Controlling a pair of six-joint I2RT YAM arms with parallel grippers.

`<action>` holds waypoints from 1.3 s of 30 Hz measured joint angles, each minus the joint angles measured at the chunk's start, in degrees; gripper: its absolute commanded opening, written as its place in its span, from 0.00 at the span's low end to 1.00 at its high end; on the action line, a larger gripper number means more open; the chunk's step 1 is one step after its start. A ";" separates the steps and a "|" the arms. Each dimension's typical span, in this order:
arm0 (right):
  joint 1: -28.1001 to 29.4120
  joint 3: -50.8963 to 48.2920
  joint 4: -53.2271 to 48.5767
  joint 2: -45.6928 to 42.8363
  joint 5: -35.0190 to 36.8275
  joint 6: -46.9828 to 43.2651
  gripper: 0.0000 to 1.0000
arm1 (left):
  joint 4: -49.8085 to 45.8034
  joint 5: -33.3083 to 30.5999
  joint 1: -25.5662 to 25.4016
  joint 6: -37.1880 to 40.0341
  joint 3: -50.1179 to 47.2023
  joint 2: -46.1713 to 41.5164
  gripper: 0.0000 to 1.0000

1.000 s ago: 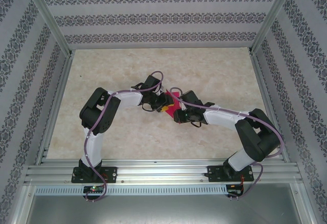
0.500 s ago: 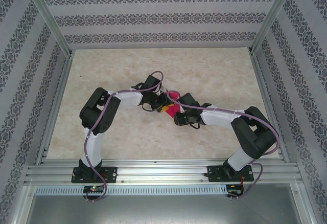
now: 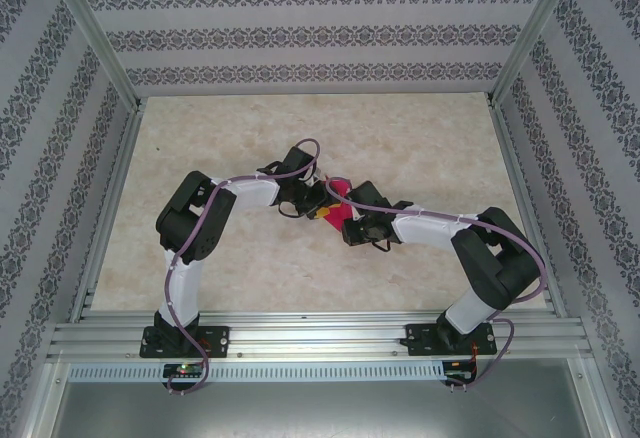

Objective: Fold a paper plane with a square sheet of paper (fold left side to right side)
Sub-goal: Fourth fold the wing at the center of the table.

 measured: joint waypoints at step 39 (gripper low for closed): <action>-4.46 -0.46 2.71 1.25 -8.96 -0.81 0.11 | -0.09 -0.09 -0.07 0.02 0.17 0.04 0.48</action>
